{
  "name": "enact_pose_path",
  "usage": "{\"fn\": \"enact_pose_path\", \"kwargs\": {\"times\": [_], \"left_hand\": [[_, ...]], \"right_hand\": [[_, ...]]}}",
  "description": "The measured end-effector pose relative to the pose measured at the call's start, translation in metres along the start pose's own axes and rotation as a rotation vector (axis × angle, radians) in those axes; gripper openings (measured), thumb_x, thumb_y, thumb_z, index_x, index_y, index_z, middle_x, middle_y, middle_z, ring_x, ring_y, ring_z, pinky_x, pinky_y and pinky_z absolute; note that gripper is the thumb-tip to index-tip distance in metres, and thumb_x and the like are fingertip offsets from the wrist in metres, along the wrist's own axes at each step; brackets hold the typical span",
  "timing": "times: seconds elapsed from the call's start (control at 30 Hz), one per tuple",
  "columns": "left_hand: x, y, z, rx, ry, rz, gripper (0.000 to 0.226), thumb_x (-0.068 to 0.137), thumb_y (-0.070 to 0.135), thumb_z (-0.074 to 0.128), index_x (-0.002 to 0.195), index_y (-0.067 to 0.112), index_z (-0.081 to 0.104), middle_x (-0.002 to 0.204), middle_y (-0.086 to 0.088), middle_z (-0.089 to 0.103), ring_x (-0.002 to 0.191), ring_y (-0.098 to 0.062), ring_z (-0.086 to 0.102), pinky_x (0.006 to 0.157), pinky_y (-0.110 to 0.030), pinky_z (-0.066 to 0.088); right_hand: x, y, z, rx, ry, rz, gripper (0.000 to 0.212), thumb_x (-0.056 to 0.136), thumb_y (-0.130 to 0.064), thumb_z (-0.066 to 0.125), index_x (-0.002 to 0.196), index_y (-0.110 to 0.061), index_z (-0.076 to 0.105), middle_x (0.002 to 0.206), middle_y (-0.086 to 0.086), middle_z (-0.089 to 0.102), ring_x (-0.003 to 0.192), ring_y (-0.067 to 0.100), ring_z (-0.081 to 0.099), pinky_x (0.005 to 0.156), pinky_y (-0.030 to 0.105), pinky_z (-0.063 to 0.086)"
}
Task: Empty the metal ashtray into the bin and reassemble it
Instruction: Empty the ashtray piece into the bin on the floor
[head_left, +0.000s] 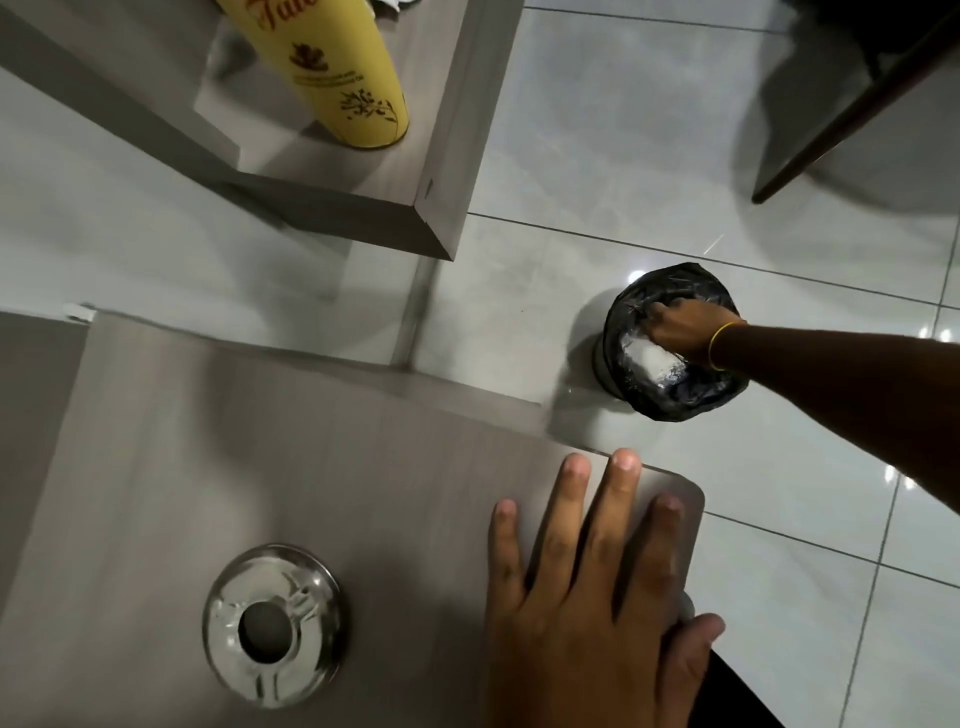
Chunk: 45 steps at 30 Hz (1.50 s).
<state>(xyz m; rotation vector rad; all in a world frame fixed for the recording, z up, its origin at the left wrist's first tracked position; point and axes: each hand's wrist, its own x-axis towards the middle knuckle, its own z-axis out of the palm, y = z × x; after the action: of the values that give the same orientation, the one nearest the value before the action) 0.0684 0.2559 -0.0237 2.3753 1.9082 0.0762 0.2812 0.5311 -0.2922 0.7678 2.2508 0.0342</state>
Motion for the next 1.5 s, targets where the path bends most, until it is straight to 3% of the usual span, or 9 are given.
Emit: {"fn": "enact_pose_path", "kwargs": {"times": [0.13, 0.27, 0.37, 0.5, 0.63, 0.8, 1.2, 1.4, 1.5], "left_hand": [[0.001, 0.001, 0.001, -0.009, 0.013, -0.007, 0.070, 0.104, 0.071, 0.041, 0.162, 0.031, 0.044, 0.175, -0.002, 0.037, 0.164, -0.028, 0.031, 0.128, -0.064, 0.025], [0.000, 0.002, 0.002, -0.018, 0.010, -0.016, 0.070, 0.105, 0.070, 0.043, 0.163, 0.032, 0.043, 0.177, -0.002, 0.035, 0.165, -0.028, 0.029, 0.130, -0.063, 0.020], [-0.001, 0.003, 0.002, -0.035, -0.023, -0.022, 0.070, 0.104, 0.070, 0.045, 0.163, 0.032, 0.041, 0.179, 0.000, 0.029, 0.166, -0.028, 0.025, 0.132, -0.062, 0.015], [-0.001, 0.004, -0.001, -0.042, -0.044, -0.028, 0.069, 0.104, 0.069, 0.046, 0.162, 0.033, 0.040, 0.180, 0.001, 0.027, 0.167, -0.028, 0.023, 0.132, -0.062, 0.015], [0.001, 0.007, -0.003, -0.050, -0.027, -0.045, 0.065, 0.103, 0.067, 0.051, 0.158, 0.034, 0.047, 0.178, 0.002, 0.030, 0.166, -0.027, 0.026, 0.131, -0.063, 0.018], [0.003, 0.009, -0.004, -0.061, -0.022, -0.057, 0.063, 0.102, 0.064, 0.055, 0.155, 0.032, 0.050, 0.176, 0.000, 0.034, 0.165, -0.028, 0.027, 0.130, -0.063, 0.020], [0.000, 0.003, 0.001, -0.080, -0.122, -0.057, 0.082, 0.099, 0.055, 0.059, 0.170, 0.028, 0.029, 0.183, 0.003, 0.017, 0.169, -0.026, 0.015, 0.132, -0.057, 0.016], [0.006, 0.010, -0.007, -0.039, -0.166, -0.099, 0.079, 0.103, 0.062, 0.049, 0.171, 0.032, 0.023, 0.184, 0.002, 0.010, 0.168, -0.026, 0.015, 0.128, -0.059, 0.017], [-0.001, 0.023, -0.018, -0.026, -0.124, -0.242, 0.080, 0.104, 0.065, 0.046, 0.171, 0.032, 0.021, 0.182, -0.002, 0.019, 0.166, -0.030, 0.026, 0.126, -0.062, 0.013]], "right_hand": [[0.005, -0.001, -0.004, 0.092, -0.019, 0.003, 0.074, 0.101, -0.005, 0.043, 0.165, -0.024, 0.013, 0.138, 0.021, 0.053, 0.110, 0.043, 0.069, 0.075, 0.040, 0.051], [0.010, -0.006, 0.004, 0.010, -0.012, 0.011, 0.051, 0.100, -0.004, 0.041, 0.151, -0.007, 0.043, 0.136, 0.021, 0.055, 0.107, 0.041, 0.072, 0.089, 0.046, 0.060], [0.008, -0.008, 0.006, 0.076, -0.018, 0.009, 0.072, 0.102, -0.007, 0.043, 0.166, -0.019, 0.013, 0.141, 0.024, 0.051, 0.106, 0.041, 0.072, 0.081, 0.043, 0.057], [0.006, -0.012, 0.012, 0.007, -0.011, 0.011, 0.051, 0.102, -0.005, 0.042, 0.153, -0.009, 0.045, 0.141, 0.020, 0.054, 0.111, 0.040, 0.072, 0.091, 0.047, 0.060], [0.008, -0.007, 0.017, 0.039, -0.013, -0.024, 0.073, 0.103, -0.007, 0.039, 0.167, -0.022, 0.008, 0.142, 0.022, 0.050, 0.113, 0.041, 0.068, 0.084, 0.043, 0.055], [0.008, 0.002, 0.017, 0.019, 0.001, -0.018, 0.044, 0.105, -0.012, 0.042, 0.146, -0.017, 0.056, 0.139, 0.016, 0.056, 0.112, 0.038, 0.072, 0.091, 0.045, 0.061], [-0.117, 0.041, -0.062, 1.193, 0.133, 0.647, 0.047, 0.082, -0.014, 0.080, 0.124, -0.004, 0.060, 0.117, 0.029, 0.070, 0.113, 0.048, 0.064, 0.088, 0.042, 0.050], [-0.231, 0.039, -0.180, 1.511, 0.430, 0.685, 0.028, 0.073, -0.005, 0.088, 0.086, -0.005, 0.064, 0.074, 0.012, 0.075, 0.051, 0.007, 0.071, 0.052, 0.015, 0.054], [-0.267, 0.007, -0.237, 1.591, 0.452, 0.605, 0.029, 0.073, -0.007, 0.091, 0.078, -0.006, 0.063, 0.064, 0.005, 0.072, 0.050, 0.010, 0.072, 0.054, 0.030, 0.062]]}}
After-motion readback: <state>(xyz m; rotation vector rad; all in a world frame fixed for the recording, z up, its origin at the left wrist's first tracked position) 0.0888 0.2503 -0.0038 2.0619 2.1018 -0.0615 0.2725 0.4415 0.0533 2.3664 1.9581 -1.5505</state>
